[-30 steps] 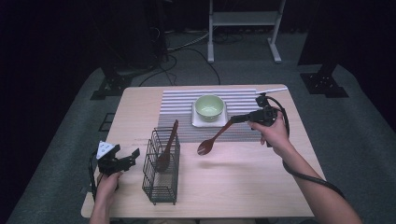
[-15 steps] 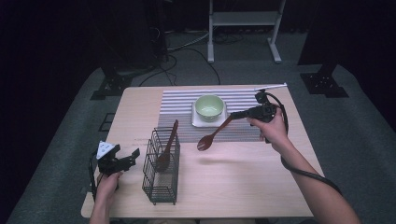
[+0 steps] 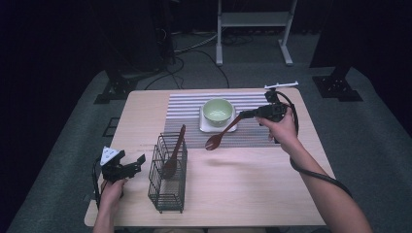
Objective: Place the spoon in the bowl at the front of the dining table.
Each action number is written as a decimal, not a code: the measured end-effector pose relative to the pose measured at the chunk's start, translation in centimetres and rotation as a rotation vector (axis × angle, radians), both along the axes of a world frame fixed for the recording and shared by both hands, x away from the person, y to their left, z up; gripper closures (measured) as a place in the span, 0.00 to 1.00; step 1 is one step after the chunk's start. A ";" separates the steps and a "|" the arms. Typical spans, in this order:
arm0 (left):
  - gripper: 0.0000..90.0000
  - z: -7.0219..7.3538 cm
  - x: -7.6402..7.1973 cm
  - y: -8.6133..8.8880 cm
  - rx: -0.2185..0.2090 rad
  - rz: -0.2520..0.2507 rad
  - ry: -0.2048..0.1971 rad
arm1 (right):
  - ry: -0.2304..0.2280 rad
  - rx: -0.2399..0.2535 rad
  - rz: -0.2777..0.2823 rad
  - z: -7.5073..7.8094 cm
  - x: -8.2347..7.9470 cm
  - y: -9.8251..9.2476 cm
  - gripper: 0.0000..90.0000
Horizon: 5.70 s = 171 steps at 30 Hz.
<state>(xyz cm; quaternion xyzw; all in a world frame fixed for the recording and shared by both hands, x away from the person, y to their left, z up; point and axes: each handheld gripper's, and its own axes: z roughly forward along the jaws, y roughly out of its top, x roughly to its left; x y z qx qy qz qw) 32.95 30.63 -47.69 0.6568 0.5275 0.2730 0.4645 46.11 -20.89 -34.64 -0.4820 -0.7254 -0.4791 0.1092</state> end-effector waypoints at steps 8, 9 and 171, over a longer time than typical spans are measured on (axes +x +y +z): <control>0.09 0.0 0.0 0.0 -0.001 0.000 -0.001 | -0.008 -0.009 -0.024 0.3 0.9 0.1 0.92; 0.09 0.0 0.0 0.0 -0.002 0.000 0.000 | -0.011 -0.011 -0.028 0.3 1.0 0.0 0.92; 0.09 0.0 -0.1 0.1 -0.005 -0.001 -0.003 | 0.075 0.063 -0.131 -6.5 4.0 -1.3 0.42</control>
